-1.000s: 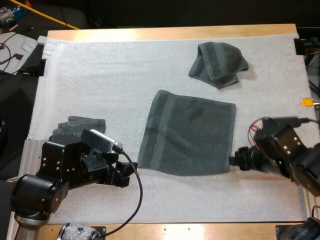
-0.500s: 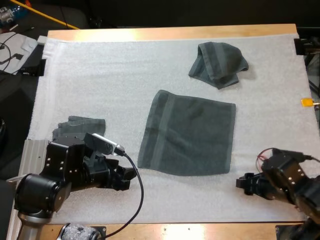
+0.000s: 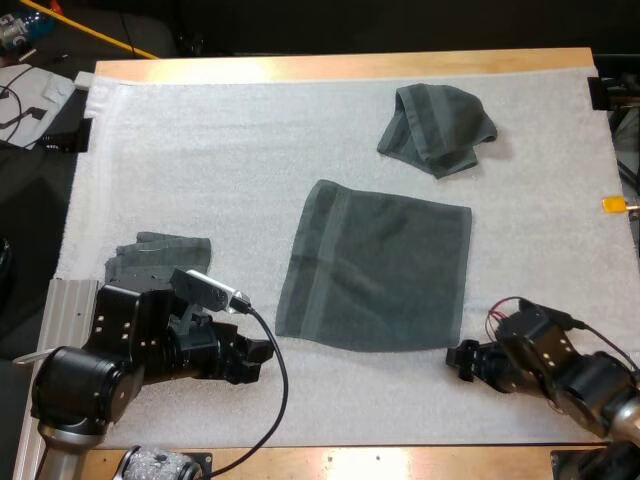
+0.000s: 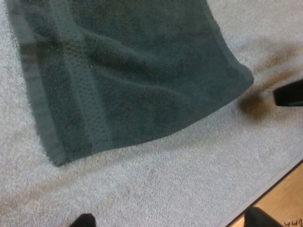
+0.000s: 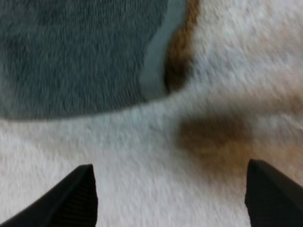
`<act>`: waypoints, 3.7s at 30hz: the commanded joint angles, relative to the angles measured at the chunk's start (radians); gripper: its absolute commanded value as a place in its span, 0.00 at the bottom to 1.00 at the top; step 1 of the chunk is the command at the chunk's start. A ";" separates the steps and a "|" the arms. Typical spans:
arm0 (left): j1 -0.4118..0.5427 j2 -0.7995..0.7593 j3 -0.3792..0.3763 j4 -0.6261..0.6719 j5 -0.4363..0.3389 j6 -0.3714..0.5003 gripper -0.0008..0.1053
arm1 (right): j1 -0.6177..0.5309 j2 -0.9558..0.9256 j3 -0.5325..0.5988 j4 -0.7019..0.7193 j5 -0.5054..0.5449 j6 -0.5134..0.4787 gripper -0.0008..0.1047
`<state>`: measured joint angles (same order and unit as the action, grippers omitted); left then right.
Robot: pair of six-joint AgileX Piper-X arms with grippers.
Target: Pick towel from pile, fold and stack
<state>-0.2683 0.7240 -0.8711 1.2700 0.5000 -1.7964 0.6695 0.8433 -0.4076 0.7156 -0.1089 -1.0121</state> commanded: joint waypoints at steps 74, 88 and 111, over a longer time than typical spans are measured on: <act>-0.007 0.522 0.217 -0.433 0.029 -0.004 0.58 | 0.000 0.210 -0.004 -0.164 -0.010 0.021 0.01; -0.007 0.715 0.216 -0.526 0.106 -0.004 0.50 | 0.002 0.209 -0.005 -0.157 -0.006 0.023 0.01; -0.005 0.792 0.215 -0.543 0.223 -0.014 0.28 | 0.001 0.213 -0.004 -0.154 -0.003 0.021 0.01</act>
<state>-0.2713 1.5137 -0.6544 0.7224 0.7074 -1.8027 0.6721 1.0634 -0.4064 0.5427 -0.1154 -0.9869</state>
